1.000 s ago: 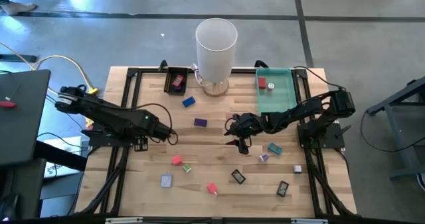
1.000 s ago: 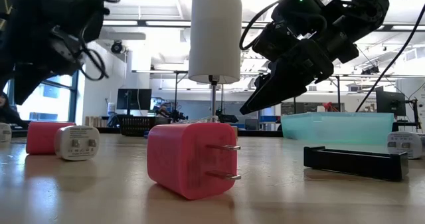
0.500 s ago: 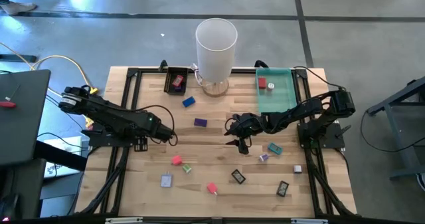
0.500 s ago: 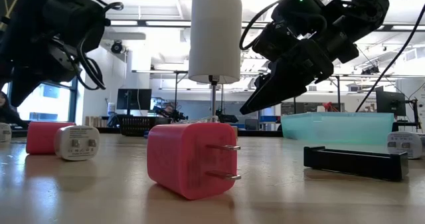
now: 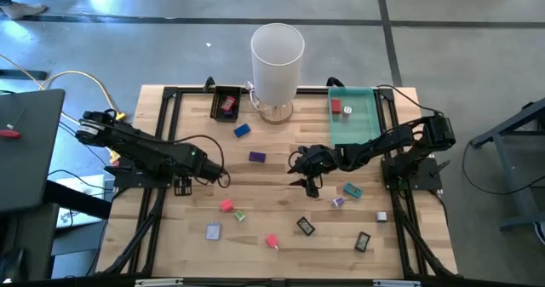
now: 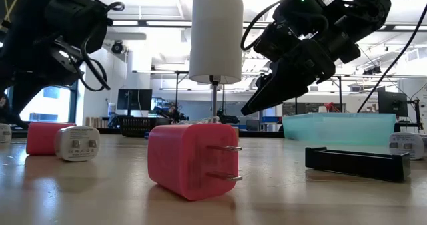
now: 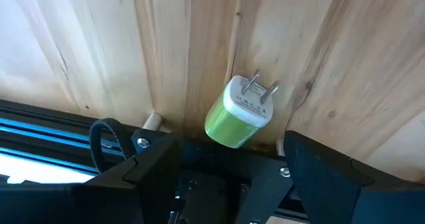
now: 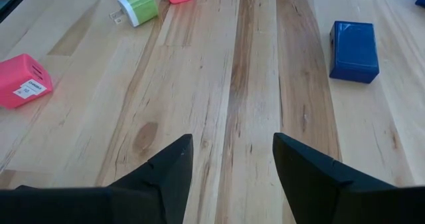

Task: Pick & Place Office items
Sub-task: Put the left green white adapter into the green bin

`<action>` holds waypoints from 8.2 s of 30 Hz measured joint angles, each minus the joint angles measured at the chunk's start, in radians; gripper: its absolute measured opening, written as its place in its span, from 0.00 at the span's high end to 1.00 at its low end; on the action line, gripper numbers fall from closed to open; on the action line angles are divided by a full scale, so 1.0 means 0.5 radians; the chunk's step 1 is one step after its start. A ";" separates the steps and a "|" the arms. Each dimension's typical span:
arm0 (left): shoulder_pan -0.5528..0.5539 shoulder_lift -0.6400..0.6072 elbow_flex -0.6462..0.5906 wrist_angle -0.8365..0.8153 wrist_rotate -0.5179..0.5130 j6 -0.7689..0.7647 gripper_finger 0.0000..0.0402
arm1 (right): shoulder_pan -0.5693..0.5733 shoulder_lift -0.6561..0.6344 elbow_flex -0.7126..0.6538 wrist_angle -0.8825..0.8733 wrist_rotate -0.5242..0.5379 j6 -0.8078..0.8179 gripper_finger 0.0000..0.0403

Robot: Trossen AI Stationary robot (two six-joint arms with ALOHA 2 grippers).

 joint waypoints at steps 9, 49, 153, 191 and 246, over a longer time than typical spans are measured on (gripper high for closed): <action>0.000 0.000 -0.019 0.003 0.025 0.006 0.38 | 0.000 0.000 0.000 0.000 0.000 0.000 0.51; 0.000 0.002 -0.084 0.117 0.115 -0.072 0.38 | 0.000 0.000 0.000 0.000 0.000 0.016 0.51; -0.214 0.442 0.734 2.290 -0.855 0.568 0.70 | 0.066 0.000 -0.001 0.232 -0.118 0.116 0.51; -0.663 0.442 0.734 3.703 -1.022 1.733 0.70 | 0.199 0.000 -0.001 1.952 -0.836 0.756 0.51; -0.525 0.442 0.731 3.843 -0.812 1.714 0.70 | 0.328 0.000 0.000 2.214 -0.532 0.786 0.51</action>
